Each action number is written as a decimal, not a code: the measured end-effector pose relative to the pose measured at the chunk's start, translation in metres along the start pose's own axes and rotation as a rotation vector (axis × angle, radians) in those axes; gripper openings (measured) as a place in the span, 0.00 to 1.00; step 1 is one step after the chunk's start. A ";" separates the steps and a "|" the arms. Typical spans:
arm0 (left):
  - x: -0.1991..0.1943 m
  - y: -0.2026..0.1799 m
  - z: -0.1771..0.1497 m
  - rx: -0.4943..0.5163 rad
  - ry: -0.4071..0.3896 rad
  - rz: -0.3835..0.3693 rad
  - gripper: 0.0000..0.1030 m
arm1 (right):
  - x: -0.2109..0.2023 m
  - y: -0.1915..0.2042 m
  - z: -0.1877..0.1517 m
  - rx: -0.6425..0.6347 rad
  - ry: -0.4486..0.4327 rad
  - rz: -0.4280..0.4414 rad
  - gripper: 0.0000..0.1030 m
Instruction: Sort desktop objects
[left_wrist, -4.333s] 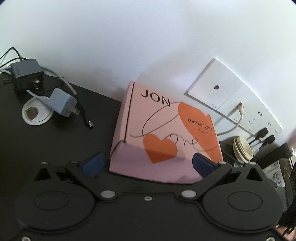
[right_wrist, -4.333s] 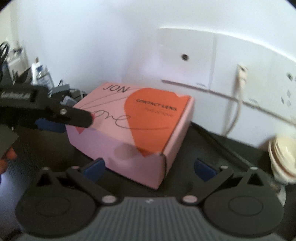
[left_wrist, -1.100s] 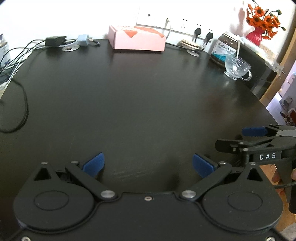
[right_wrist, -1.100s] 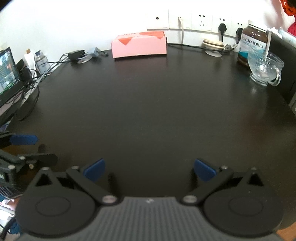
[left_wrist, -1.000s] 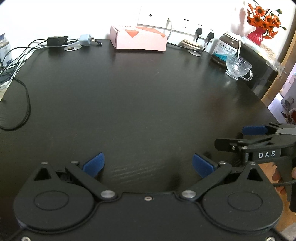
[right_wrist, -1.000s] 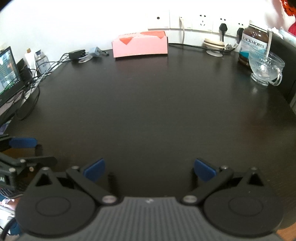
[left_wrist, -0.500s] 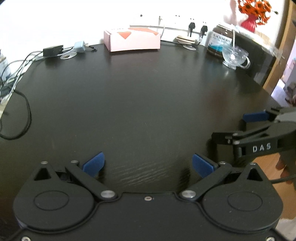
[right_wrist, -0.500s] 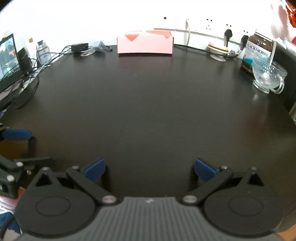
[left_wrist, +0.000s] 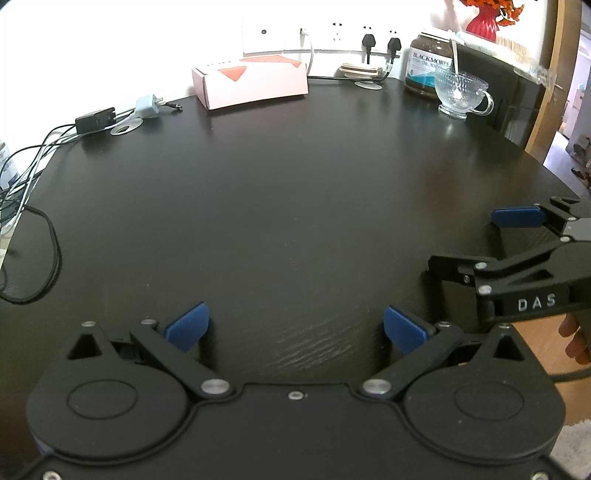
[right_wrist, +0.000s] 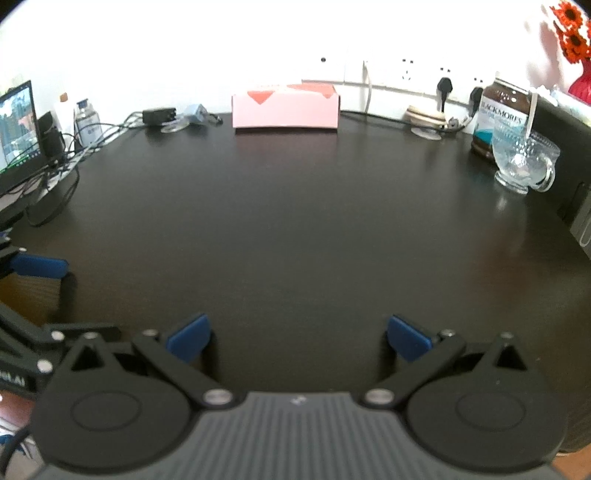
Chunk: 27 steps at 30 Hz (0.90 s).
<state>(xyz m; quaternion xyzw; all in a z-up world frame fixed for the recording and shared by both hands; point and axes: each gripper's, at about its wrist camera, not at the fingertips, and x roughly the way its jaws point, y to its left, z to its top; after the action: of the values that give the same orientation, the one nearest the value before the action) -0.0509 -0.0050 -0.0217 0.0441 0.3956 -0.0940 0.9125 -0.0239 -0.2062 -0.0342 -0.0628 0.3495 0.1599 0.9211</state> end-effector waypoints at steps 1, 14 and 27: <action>0.000 0.000 0.000 0.004 -0.002 0.001 1.00 | -0.001 0.000 -0.001 0.000 -0.009 0.000 0.99; 0.000 -0.004 -0.002 0.005 -0.019 0.015 1.00 | -0.007 0.004 -0.019 0.002 -0.131 -0.009 0.99; 0.000 -0.002 -0.003 0.009 -0.032 0.013 1.00 | -0.007 0.006 -0.022 0.000 -0.149 -0.006 0.99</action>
<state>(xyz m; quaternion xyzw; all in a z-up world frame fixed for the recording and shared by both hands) -0.0534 -0.0067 -0.0237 0.0495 0.3800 -0.0906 0.9192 -0.0447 -0.2077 -0.0459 -0.0517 0.2796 0.1611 0.9451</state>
